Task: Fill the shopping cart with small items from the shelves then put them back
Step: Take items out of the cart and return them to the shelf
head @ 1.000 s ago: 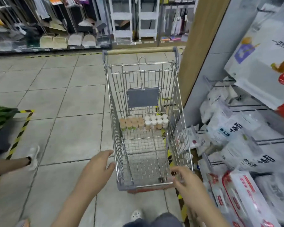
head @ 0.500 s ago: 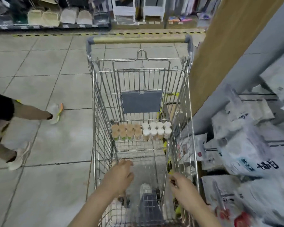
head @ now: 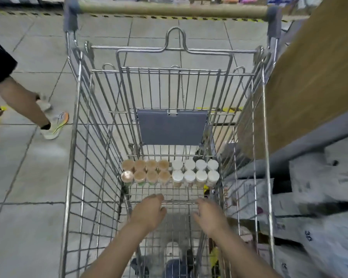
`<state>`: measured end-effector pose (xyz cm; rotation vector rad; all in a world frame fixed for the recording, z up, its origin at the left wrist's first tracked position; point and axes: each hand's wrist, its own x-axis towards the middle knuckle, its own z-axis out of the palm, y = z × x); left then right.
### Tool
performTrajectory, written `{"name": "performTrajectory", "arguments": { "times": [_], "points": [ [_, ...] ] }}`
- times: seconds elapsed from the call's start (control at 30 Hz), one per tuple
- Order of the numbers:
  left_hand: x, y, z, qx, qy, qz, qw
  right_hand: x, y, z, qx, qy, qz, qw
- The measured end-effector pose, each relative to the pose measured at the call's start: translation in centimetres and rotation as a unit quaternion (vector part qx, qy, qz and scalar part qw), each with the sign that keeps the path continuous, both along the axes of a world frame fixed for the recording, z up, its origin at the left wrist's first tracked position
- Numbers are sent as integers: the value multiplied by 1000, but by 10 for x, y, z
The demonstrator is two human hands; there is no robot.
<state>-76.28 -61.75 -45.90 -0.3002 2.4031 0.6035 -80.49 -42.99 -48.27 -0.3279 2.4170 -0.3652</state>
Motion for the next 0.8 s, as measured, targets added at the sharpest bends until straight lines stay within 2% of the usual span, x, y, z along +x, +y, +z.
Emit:
{"name": "performTrajectory", "arguments": {
  "times": [0.13, 0.33, 0.4, 0.63, 0.8],
  "points": [
    [-38, 7, -40, -26, 26, -17, 999, -41, -12, -43, 25, 51, 34, 998],
    [-77, 16, -84, -135, 84, -73, 985, -75, -20, -98, 5, 170, 17, 985],
    [-85, 18, -96, -155, 89, -83, 980, -79, -21, -114, 19, 166, 31, 986],
    [-99, 24, -125, -184, 110, -87, 973, -82, -30, -137, 31, 255, 15, 966],
    [-104, 27, -133, -196, 119, -69, 971, -78, -32, -148, 7, 272, -27, 962]
  ]
}}
